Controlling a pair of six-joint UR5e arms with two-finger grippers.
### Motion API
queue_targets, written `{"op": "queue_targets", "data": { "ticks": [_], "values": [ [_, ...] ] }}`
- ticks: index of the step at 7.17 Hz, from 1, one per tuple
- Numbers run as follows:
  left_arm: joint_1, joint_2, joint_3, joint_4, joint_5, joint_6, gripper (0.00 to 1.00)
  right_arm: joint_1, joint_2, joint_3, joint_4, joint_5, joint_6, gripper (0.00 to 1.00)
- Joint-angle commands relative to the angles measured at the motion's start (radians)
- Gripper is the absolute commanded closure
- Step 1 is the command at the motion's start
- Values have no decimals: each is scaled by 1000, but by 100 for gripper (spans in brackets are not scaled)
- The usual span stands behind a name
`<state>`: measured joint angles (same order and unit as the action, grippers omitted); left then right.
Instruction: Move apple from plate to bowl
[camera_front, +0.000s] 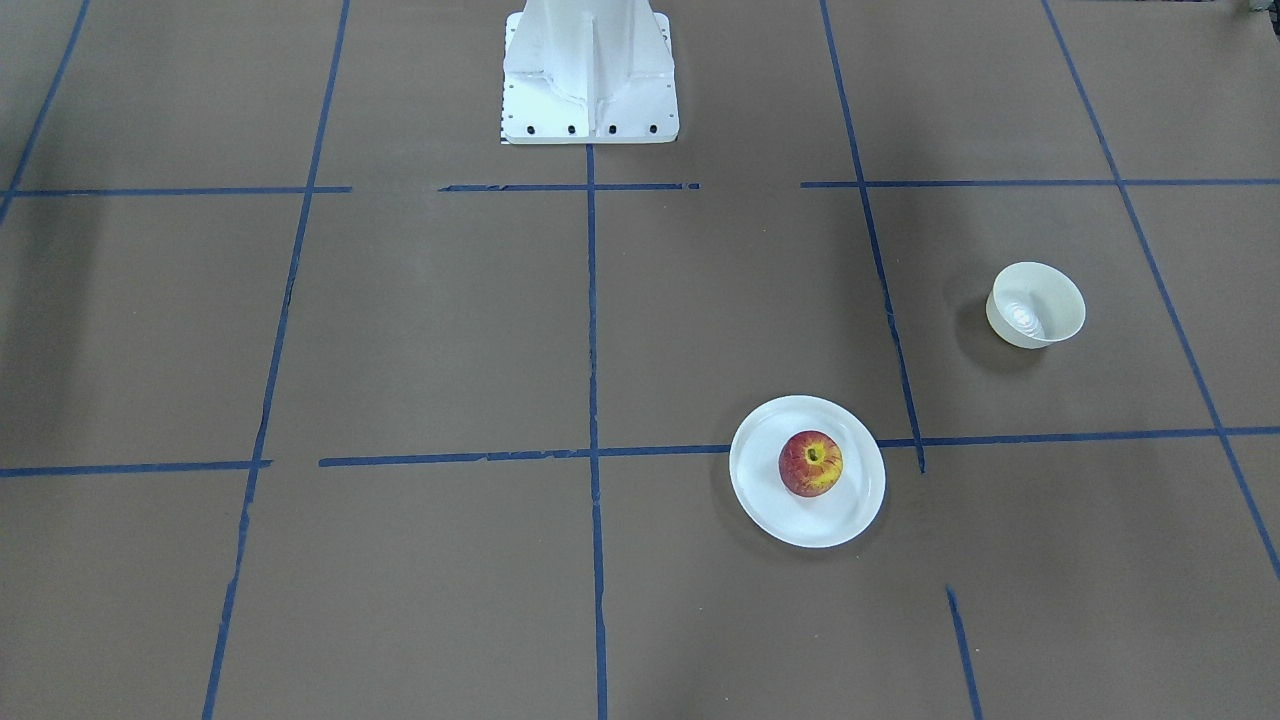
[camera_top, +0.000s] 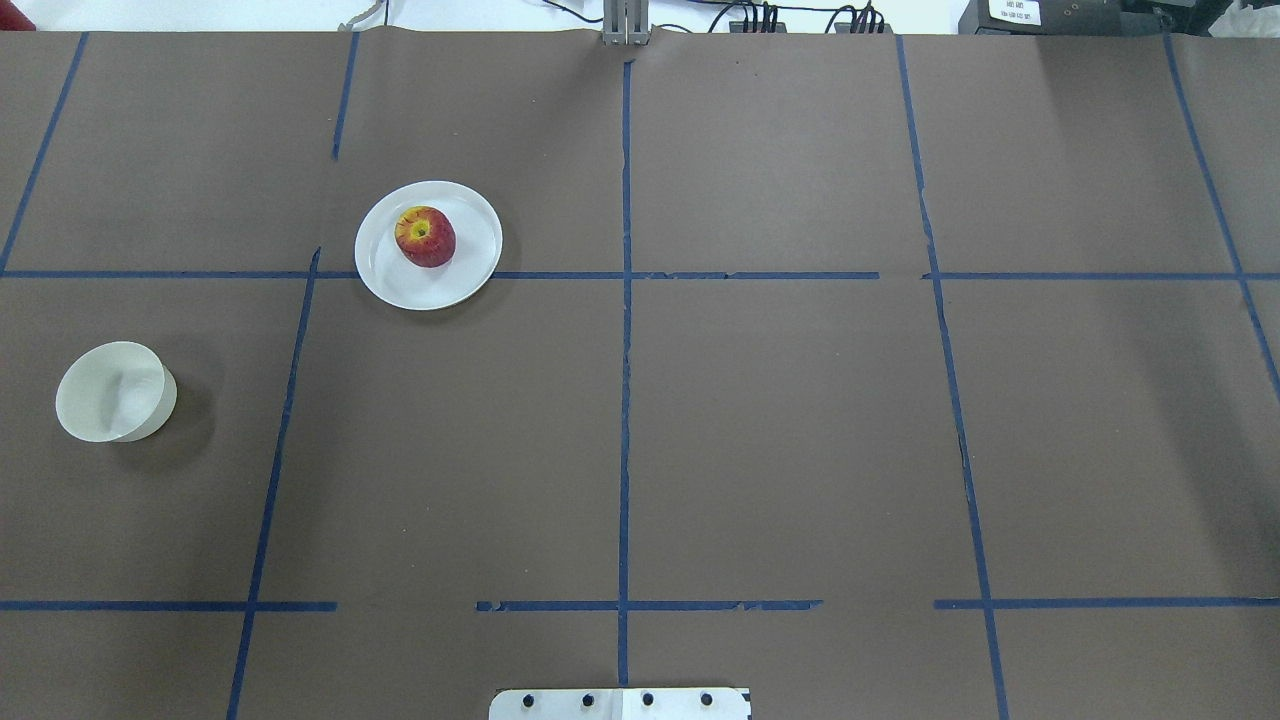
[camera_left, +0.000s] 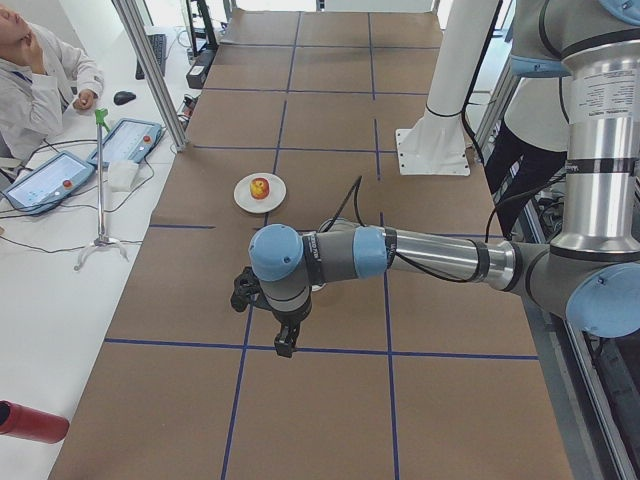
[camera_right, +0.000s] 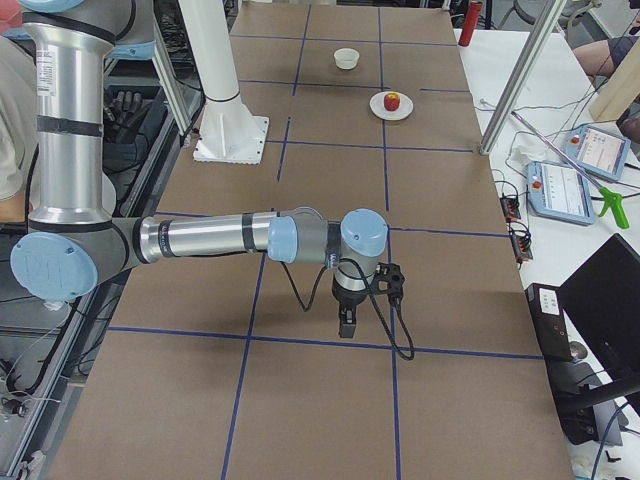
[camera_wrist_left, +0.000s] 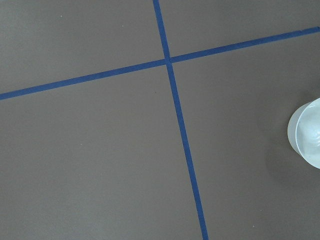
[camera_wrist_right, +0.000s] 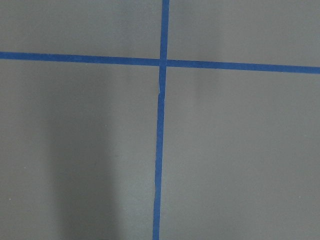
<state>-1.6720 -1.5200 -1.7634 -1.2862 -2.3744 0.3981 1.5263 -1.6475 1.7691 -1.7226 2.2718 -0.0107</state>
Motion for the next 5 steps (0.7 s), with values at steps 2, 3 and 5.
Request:
{"op": "queue_targets", "data": {
  "ticks": [2, 3, 5],
  "values": [
    [0, 23, -40, -1, 12, 2, 0, 0, 0, 0, 0, 0, 0, 0],
    [-3, 59, -60, -11, 6, 5, 0, 0, 0, 1, 0, 0, 0, 0],
    [-2, 61, -90, -13, 0, -1, 0, 0, 0, 0, 0, 0, 0, 0]
  ]
}}
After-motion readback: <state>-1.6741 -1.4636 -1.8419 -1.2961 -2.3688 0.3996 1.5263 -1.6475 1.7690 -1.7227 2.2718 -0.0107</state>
